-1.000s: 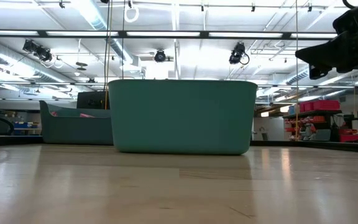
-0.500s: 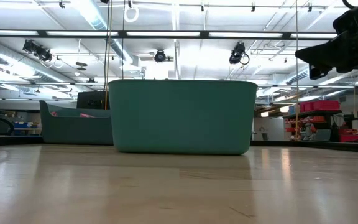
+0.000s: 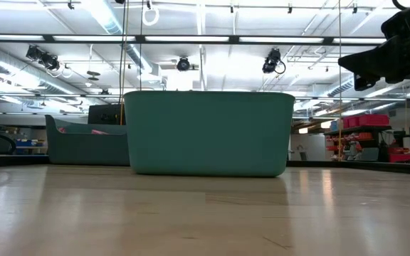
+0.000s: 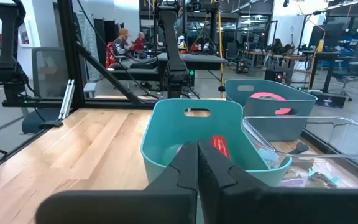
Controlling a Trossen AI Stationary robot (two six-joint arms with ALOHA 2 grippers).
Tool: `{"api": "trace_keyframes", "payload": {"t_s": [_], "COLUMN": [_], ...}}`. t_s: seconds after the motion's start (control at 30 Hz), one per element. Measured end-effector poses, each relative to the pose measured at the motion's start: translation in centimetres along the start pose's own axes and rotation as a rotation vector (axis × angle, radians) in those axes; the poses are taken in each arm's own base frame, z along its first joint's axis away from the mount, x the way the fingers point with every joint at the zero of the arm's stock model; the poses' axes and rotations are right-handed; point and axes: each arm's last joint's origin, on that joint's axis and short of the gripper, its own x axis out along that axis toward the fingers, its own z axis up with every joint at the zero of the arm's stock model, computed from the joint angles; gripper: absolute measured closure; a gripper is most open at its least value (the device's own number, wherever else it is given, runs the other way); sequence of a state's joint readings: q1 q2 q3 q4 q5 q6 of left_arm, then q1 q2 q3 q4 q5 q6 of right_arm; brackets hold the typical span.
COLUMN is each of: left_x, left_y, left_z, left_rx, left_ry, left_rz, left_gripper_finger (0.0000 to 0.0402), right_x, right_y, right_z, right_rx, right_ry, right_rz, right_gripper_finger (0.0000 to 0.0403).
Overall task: Pick and place Stapler, Stapler remover, tape
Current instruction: Return to Home Position
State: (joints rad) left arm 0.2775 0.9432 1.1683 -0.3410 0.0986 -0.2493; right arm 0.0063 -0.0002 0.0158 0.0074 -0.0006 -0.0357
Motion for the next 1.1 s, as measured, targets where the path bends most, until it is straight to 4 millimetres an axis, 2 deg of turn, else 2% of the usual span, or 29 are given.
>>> {"api": "trace_keyframes", "payload": {"t_s": [0.37, 0.6, 0.87, 1.1], "left_x": [0.0, 0.2, -2.4, -5.4], "left_y": [0.0, 0.1, -0.7, -0.7], "left_z": [0.0, -2.0, -5.2, -7.9], "left_rx": [0.047, 0.088, 0.103, 0.102], "left_ry": [-0.003, -0.062, -0.255, -0.454], "left_rz": [0.0, -0.029, -0.163, -0.26], "left_gripper_finger": [0.0307, 0.0307, 0.0307, 0.0307], "right_x": [0.0, 0.0, 0.0, 0.0], "right_y": [0.0, 0.0, 0.0, 0.0], "right_z": [0.0, 0.0, 0.0, 0.0], "right_rx": [0.0, 0.0, 0.0, 0.0], "right_ry": [0.0, 0.0, -0.001, -0.001], "right_rz": [0.0, 0.0, 0.0, 0.0], "right_gripper_finger": [0.0401, 0.0401, 0.0401, 0.0401]}}
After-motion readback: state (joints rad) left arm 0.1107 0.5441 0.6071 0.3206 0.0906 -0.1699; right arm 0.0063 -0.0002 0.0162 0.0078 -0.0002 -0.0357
